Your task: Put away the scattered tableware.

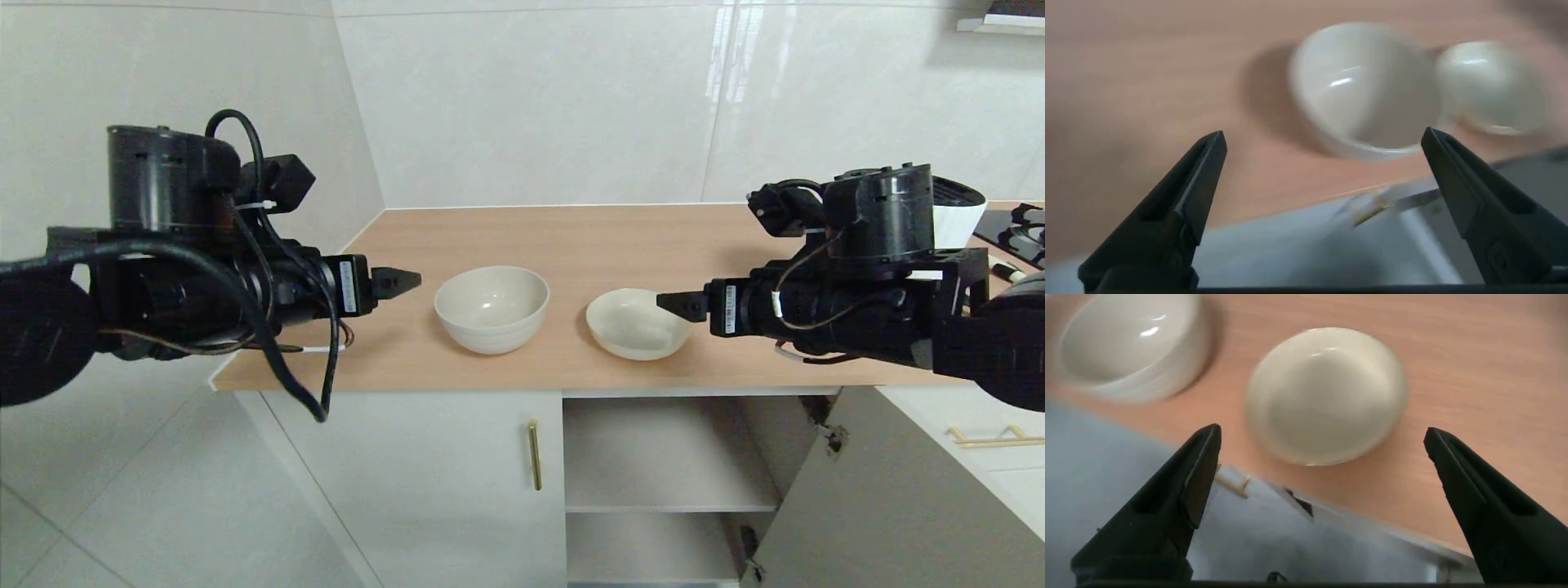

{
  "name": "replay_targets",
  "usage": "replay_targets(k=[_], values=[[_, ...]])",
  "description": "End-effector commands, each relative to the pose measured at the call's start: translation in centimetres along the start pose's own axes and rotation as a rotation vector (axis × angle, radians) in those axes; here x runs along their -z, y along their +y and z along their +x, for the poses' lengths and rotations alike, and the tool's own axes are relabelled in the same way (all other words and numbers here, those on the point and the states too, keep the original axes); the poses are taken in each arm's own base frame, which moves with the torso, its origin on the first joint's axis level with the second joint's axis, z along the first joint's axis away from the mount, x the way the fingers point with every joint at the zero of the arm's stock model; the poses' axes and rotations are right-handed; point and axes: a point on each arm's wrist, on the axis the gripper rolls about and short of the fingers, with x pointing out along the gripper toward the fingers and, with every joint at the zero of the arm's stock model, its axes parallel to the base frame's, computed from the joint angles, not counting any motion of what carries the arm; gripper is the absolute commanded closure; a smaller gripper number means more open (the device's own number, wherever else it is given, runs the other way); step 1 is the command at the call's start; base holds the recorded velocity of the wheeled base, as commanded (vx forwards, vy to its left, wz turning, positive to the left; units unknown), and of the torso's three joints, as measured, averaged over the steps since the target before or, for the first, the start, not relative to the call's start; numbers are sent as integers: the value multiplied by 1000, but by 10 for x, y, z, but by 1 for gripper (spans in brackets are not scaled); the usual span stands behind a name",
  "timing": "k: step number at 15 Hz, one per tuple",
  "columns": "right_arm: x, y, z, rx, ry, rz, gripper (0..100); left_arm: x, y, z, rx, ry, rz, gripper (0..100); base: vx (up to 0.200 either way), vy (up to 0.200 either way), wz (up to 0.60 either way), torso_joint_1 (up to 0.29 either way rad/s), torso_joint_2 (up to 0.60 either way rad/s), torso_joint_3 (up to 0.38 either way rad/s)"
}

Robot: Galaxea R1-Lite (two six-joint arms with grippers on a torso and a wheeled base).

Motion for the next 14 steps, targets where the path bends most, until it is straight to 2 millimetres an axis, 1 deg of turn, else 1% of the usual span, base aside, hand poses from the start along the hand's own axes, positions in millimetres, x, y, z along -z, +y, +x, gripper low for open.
replay_targets(k=[1,2,3,6,8,10,13,14], values=[[-2,-2,12,73,26,2,0,-6,-4,34,-107,60,-79,0,0,0,0,0,0,0],[-3,-3,15,133,31,-2,0,-8,-7,38,-106,54,-116,0,0,0,0,0,0,0],[-1,-3,18,162,34,-4,0,-6,-11,44,-98,63,-139,0,0,0,0,0,0,0],[1,-3,22,164,43,-5,0,8,-18,70,-154,104,-121,0,0,0,0,0,0,0],[1,-3,22,165,43,-1,0,16,-23,78,-167,124,-106,0,0,0,0,0,0,0],[1,-3,21,165,41,-2,0,23,-24,87,-171,147,-101,0,0,0,0,0,0,0],[0,-3,20,164,36,0,0,26,-26,95,-169,158,-98,0,0,0,0,0,0,0],[0,-3,20,166,36,0,0,29,-27,102,-170,166,-98,0,0,0,0,0,0,0]])
